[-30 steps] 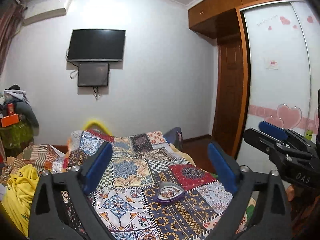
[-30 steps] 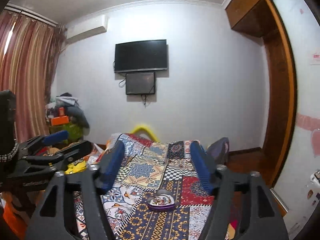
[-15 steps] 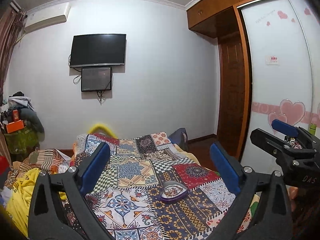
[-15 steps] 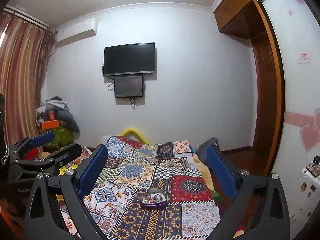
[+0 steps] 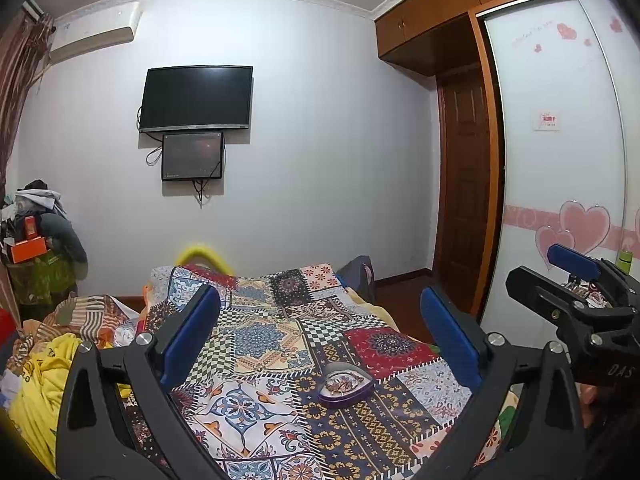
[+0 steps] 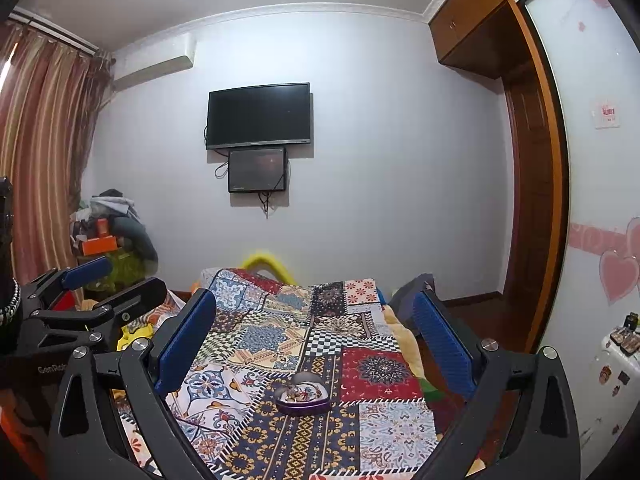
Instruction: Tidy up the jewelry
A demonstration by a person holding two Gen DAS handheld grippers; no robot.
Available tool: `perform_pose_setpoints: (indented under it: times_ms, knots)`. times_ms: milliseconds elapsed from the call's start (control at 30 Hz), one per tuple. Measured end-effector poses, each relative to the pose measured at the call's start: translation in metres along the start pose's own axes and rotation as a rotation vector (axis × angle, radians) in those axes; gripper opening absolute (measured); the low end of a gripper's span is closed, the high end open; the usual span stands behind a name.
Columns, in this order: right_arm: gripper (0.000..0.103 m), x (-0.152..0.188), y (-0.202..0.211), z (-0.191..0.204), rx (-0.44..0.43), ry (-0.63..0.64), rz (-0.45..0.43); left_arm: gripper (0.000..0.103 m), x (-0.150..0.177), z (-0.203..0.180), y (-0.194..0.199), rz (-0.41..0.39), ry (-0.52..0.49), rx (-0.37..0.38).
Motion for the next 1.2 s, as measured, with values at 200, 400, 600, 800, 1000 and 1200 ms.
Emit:
perform_pose_setpoints:
  times_ms: [200,400,600,800,1000,1200]
  knots:
    - [0.098,0.0005,-0.0005,0.0006,0.002,0.003,0.005,0.101,0.0001,0.0011,-0.0019,0.001,0.011,0.002]
    - [0.098,0.001,-0.0009,0.0006,0.002,0.003,0.006,0.101,-0.0006,0.0013,-0.0035,0.008,0.022,0.01]
    - [0.098,0.0017,-0.0007,0.0006,0.003,0.002,0.007,0.101,-0.0015,0.0004,-0.0037,0.008,0.022,0.015]
    - [0.098,0.0015,0.0,0.0012,0.002,0.0,0.007,0.101,-0.0009,-0.0002,-0.0042,0.008,0.028,0.02]
    - [0.098,0.0023,0.0003,0.0,0.004,0.001,0.007,0.101,-0.001,0.0002,-0.0039,0.01,0.036,0.024]
    - [0.098,0.0029,0.0006,-0.0007,0.003,-0.003,0.008,0.101,0.0006,-0.0001,-0.0048,0.019,0.033,0.031]
Point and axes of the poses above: each gripper's, at about its wrist camera, not at the fingertips, and y roughly against the way its jaws point, z to its left, x to its underside, the point moved 9 cm from there along -y, roughly the way its jaws point, and after that the axes turned 10 degrees about x, right-handed, at the moved point
